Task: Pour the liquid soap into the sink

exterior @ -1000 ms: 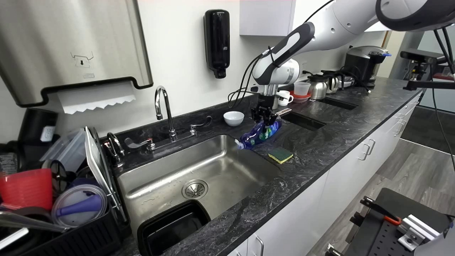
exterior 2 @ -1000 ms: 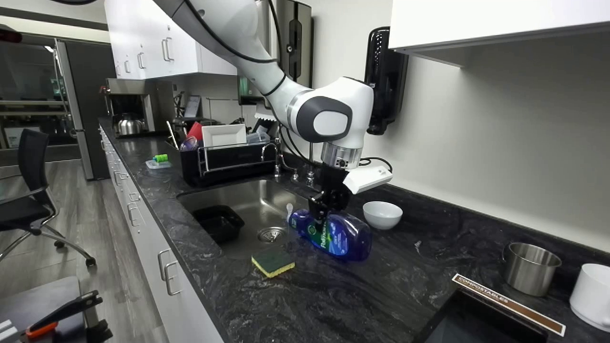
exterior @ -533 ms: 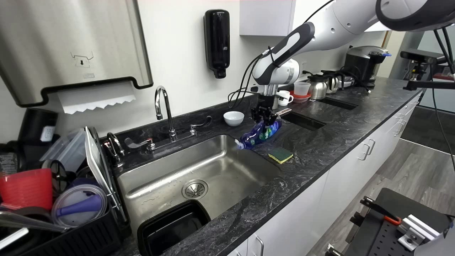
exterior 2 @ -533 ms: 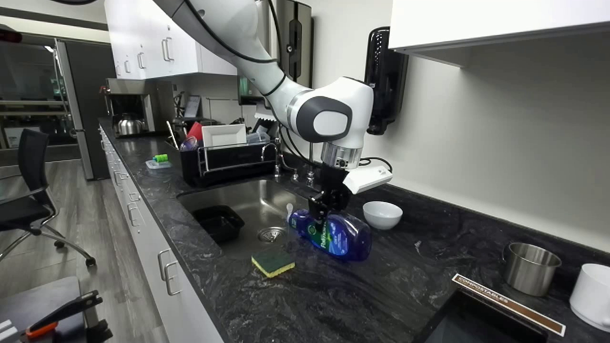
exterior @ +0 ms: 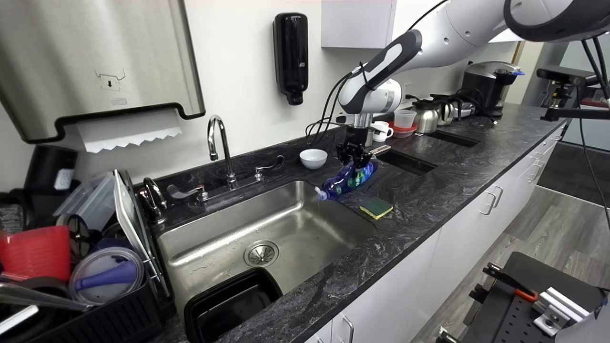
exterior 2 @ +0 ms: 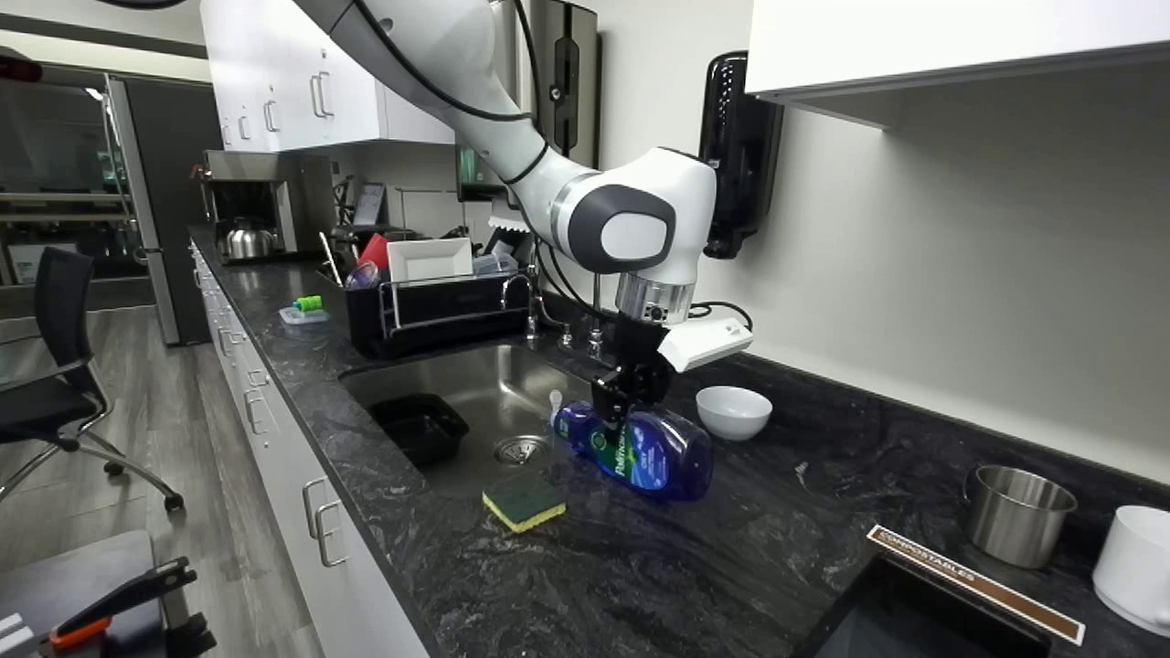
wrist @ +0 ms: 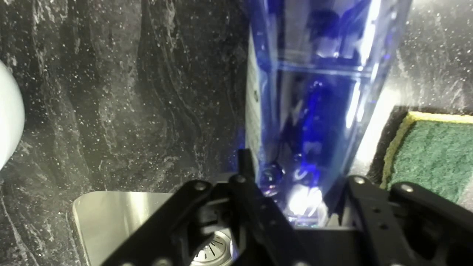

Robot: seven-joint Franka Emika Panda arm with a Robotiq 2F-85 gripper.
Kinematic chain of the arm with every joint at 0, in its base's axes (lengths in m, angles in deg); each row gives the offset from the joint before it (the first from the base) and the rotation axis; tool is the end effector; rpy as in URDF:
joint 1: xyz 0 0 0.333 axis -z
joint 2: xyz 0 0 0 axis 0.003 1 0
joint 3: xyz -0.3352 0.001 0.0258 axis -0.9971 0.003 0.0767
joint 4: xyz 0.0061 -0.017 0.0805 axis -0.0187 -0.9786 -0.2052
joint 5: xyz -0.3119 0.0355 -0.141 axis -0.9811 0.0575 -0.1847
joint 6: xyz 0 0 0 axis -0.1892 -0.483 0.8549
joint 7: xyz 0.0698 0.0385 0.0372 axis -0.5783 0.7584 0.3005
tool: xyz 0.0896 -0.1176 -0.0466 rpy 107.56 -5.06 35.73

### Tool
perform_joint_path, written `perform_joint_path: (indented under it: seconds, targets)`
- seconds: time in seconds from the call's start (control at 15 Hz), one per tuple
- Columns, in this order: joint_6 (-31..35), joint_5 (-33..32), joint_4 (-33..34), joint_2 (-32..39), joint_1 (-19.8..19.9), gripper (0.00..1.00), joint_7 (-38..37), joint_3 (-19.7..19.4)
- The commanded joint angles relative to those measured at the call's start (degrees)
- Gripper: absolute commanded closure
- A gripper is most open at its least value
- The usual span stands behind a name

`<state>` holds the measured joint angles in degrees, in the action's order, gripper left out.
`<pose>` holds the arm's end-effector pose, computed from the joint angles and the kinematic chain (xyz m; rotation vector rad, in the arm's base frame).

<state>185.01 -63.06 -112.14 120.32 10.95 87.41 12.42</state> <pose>0.6362 -0.1086 0.2446 -2.1118 -2.1740 -0.1350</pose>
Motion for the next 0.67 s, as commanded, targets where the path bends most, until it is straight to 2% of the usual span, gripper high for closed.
perform_joint_path:
  seconds: [0.0, 0.6]
  targets:
    - [1.8, -0.8, -2.3, -1.5, 1.0, 0.8, -0.8, 0.7]
    - [1.8, -0.3, -2.4, -1.4, 2.4, 0.8, -0.4, 0.7]
